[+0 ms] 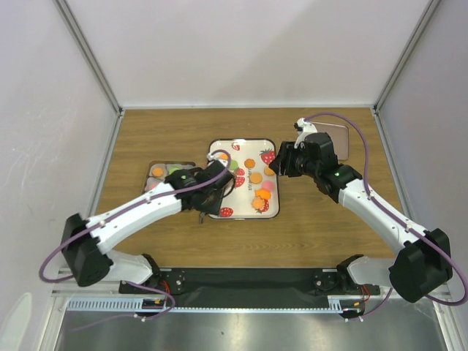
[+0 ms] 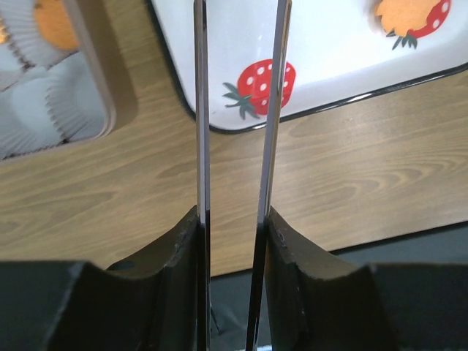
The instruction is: Pack the cookies
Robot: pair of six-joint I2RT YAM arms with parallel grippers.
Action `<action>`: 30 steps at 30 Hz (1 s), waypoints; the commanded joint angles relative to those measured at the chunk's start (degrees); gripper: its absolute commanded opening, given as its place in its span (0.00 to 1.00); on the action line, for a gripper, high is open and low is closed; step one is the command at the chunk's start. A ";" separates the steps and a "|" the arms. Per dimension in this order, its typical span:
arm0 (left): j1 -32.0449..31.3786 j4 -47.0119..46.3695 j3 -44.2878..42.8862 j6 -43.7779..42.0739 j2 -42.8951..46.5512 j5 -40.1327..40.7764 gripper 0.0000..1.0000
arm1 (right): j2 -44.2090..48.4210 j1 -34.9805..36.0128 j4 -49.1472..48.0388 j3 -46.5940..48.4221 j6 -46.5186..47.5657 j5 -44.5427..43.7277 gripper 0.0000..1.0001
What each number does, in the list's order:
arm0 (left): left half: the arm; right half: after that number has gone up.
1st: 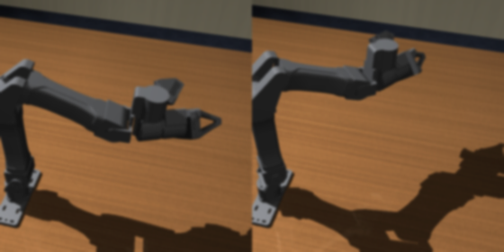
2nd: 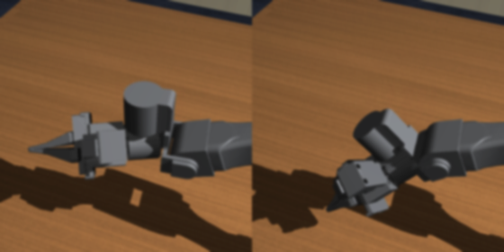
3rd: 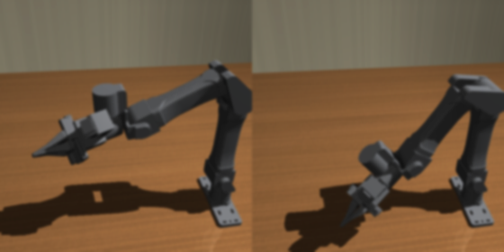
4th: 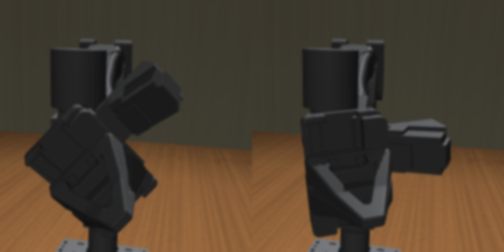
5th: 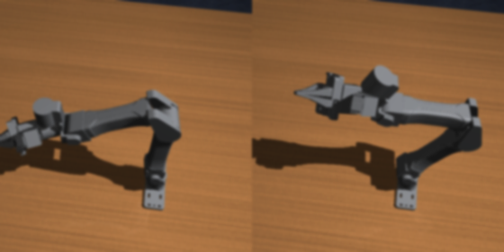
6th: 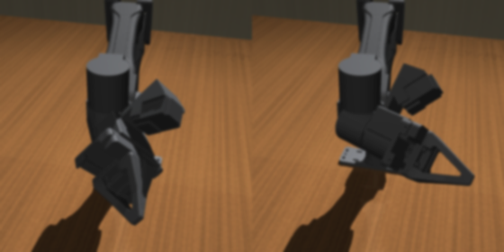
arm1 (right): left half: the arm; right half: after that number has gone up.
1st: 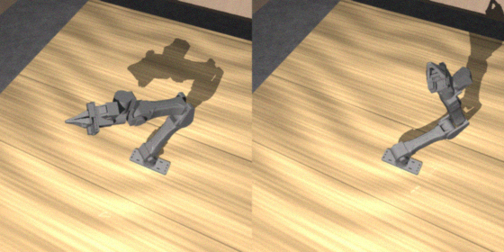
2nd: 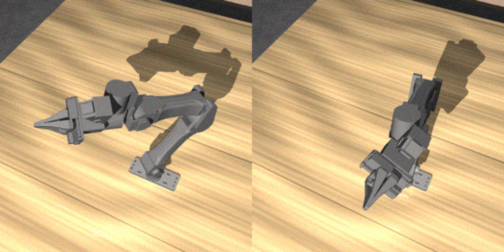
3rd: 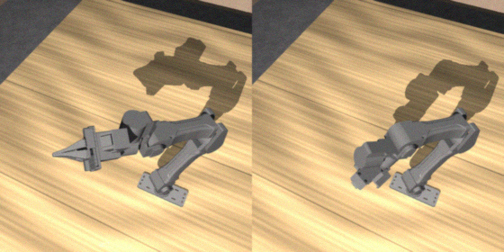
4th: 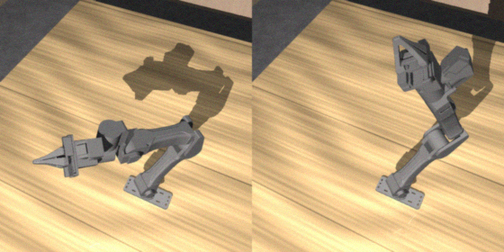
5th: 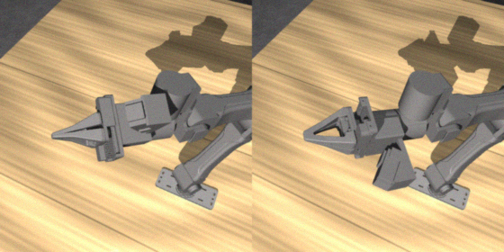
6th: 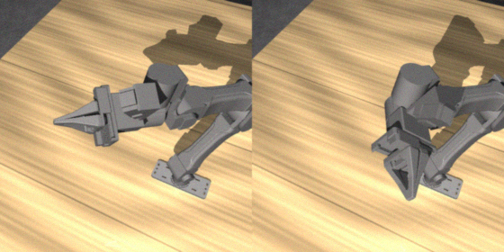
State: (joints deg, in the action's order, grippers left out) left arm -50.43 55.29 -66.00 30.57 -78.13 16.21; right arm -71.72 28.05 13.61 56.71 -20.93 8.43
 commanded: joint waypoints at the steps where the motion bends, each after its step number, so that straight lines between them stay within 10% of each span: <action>1: 1.47 4.82 -0.72 2.48 7.27 3.48 0.32 | 0.36 -0.02 -0.51 2.18 0.45 0.45 0.54; 13: 16.15 13.44 7.28 3.27 24.94 1.55 0.32 | -0.96 0.16 -0.42 2.35 0.27 1.86 0.54; 30: 32.50 14.68 12.82 1.78 27.68 -2.14 0.32 | -3.69 0.25 -0.60 2.44 0.19 3.44 0.54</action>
State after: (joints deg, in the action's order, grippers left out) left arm -20.03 70.46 -53.52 32.53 -51.27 14.48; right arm -75.37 28.08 13.61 56.80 -21.12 12.08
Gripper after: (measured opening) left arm 0.388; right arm 0.541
